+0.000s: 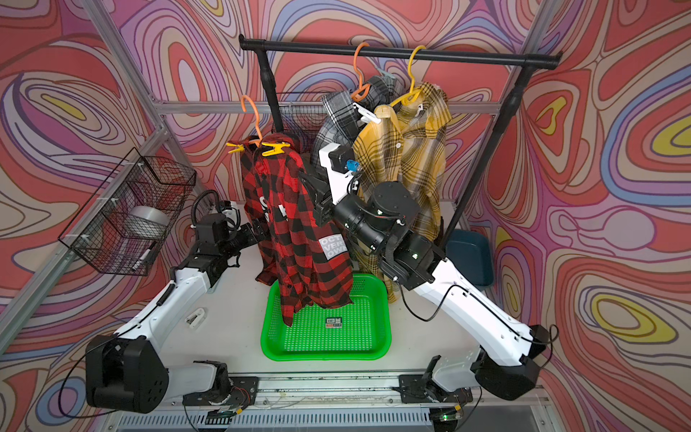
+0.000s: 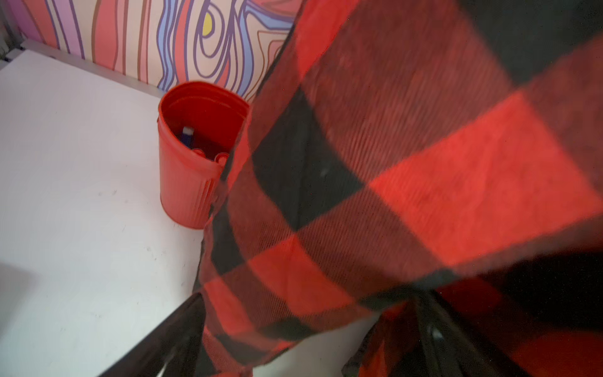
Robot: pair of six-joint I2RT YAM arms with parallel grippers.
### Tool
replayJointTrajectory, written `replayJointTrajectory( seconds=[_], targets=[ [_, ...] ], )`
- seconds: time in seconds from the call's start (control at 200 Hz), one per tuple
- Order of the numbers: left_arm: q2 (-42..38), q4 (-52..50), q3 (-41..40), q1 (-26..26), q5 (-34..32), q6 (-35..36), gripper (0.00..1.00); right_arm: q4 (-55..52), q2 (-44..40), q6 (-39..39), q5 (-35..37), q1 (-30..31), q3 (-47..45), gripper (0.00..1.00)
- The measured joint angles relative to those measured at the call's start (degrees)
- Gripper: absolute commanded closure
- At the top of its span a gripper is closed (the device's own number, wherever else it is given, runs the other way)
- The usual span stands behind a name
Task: Remove the clothespins securing long-sleeve shirts to the hanger
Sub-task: Place the long-sleeve shirt at the bin.
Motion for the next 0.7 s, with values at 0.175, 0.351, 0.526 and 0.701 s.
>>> replayJointTrajectory(
  seconds=[0.175,0.351,0.526,0.701],
  targets=[
    [2.6,3.5,1.0,0.8,-0.1,0.1,0.22,-0.5,-0.2,1.5,-1.7,0.0,0.0,1.0],
    [5.7,4.8,3.0,1.3,0.1,0.6,0.99,-1.1,-0.5,2.6,-2.8,0.0,0.0,1.0],
    [5.1,6.8,3.5,1.4,3.2,1.1,1.0,-1.2,-1.0,3.4,-3.1,0.0,0.0,1.0],
    [0.5,8.7,3.5,1.4,9.9,0.0,1.0,-1.0,-1.0,3.9,-3.2,0.0,0.0,1.0]
  ],
)
